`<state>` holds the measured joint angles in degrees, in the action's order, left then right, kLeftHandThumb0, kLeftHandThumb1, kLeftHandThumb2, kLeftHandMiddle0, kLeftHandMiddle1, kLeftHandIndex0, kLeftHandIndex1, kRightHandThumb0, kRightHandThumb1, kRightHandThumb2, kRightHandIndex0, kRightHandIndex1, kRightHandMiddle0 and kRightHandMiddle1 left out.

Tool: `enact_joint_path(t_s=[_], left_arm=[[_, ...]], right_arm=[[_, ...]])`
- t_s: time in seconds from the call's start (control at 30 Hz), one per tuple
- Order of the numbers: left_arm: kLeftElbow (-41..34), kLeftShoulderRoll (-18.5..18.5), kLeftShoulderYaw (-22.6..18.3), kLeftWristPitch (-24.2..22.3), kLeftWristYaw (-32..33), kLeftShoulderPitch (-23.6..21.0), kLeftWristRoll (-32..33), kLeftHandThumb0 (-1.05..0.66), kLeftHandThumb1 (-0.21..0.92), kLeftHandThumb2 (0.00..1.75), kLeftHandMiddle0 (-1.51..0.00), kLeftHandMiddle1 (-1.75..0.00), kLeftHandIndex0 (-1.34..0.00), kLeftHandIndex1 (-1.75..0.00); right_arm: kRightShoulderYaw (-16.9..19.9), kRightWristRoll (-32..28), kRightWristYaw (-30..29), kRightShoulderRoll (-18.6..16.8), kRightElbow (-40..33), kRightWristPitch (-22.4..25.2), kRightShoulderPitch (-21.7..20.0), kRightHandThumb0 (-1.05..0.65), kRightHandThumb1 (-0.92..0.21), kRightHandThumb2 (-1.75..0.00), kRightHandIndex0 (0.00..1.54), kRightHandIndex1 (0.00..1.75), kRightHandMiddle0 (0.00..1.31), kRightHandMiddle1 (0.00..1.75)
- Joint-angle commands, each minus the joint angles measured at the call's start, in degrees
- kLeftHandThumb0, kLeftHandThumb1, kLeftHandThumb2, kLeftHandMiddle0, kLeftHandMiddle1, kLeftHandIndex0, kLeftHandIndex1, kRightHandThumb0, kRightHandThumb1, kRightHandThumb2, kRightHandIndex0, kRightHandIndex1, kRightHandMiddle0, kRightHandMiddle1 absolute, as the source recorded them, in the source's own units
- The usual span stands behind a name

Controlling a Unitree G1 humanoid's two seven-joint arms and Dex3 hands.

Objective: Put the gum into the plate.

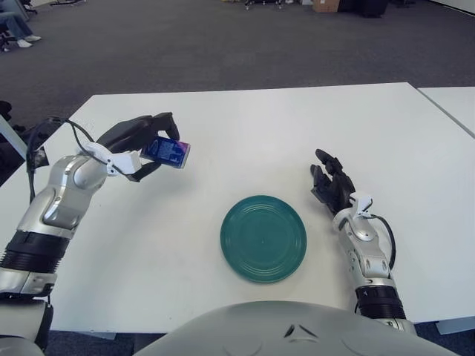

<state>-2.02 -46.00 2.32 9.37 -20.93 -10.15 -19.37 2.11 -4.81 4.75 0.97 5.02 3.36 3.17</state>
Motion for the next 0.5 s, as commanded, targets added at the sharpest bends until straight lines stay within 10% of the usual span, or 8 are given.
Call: enact_joint_path(t_s=[0.0,0.47], left_arm=[[-2.1,0.4,-1.1,-1.0,-1.3,0.2,0.9,0.0,0.17,1.48,-0.7,-1.73,-0.51,-1.75],[-16.3,6.7,5.0,-9.5,-6.5,-2.9,-2.0,0.0,0.12,1.54,-0.75,-1.7,-0.55,-1.75]], right_arm=[[0.0,-0.3,-0.5,-0.6,2.1,2.9,1.5,-0.69,-0.92,-0.84,0.24,0.01,0.0,0.47],[-0.4,-0.2,-0.3,-0.6,1.6,3.4,1.8,-0.71,-0.92,-0.83,0.23,0.0,0.0,0.48]])
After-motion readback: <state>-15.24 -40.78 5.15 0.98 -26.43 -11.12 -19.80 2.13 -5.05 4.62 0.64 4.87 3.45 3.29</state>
